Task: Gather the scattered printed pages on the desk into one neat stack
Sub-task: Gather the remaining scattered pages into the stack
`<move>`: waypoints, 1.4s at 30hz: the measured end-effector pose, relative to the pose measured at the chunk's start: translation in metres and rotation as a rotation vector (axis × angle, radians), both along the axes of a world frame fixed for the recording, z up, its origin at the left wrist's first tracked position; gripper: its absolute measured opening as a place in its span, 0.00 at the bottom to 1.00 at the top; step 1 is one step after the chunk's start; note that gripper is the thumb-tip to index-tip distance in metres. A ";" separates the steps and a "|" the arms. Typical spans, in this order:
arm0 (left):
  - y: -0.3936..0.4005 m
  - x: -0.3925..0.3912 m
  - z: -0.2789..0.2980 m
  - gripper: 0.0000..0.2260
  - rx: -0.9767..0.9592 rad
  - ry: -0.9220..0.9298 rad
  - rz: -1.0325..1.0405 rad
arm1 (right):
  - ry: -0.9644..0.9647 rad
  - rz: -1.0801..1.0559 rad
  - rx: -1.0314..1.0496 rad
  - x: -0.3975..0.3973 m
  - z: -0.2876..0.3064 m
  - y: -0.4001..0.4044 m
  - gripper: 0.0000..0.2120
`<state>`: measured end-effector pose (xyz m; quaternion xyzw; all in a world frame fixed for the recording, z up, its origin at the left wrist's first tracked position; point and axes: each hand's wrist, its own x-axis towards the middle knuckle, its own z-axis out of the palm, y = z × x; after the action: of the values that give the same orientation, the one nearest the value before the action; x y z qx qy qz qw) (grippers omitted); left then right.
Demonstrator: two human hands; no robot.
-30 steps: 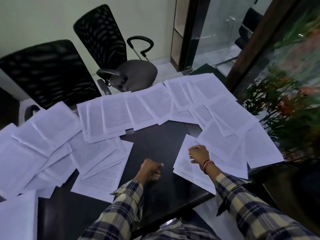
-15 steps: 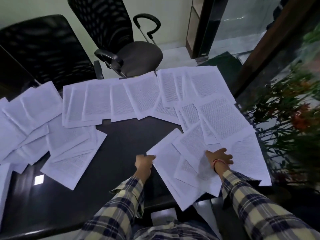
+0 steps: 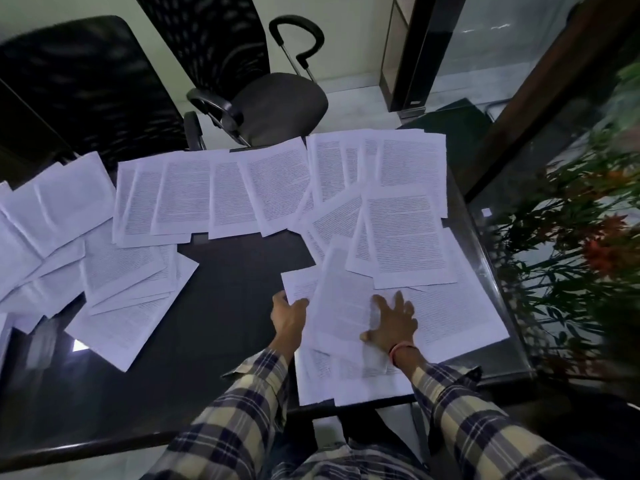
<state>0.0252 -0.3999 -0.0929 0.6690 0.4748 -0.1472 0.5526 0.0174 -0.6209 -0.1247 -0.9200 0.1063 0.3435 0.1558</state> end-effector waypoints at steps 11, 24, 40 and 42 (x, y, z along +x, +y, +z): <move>0.006 -0.014 -0.002 0.08 0.129 0.112 -0.146 | -0.142 -0.083 0.041 0.006 -0.006 -0.007 0.37; -0.008 -0.002 -0.009 0.08 0.190 0.190 -0.214 | -0.051 -0.478 0.111 0.025 -0.002 -0.003 0.39; -0.043 0.012 -0.023 0.37 0.258 0.246 -0.288 | -0.085 -0.326 -0.145 0.044 -0.010 -0.069 0.40; -0.043 0.013 -0.031 0.27 0.212 0.258 -0.259 | -0.109 -0.304 -0.142 0.044 -0.009 -0.064 0.41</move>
<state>0.0387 -0.4431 -0.1234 0.7544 0.4644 -0.2505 0.3904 0.0616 -0.6852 -0.1335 -0.9193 0.2597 0.2572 0.1459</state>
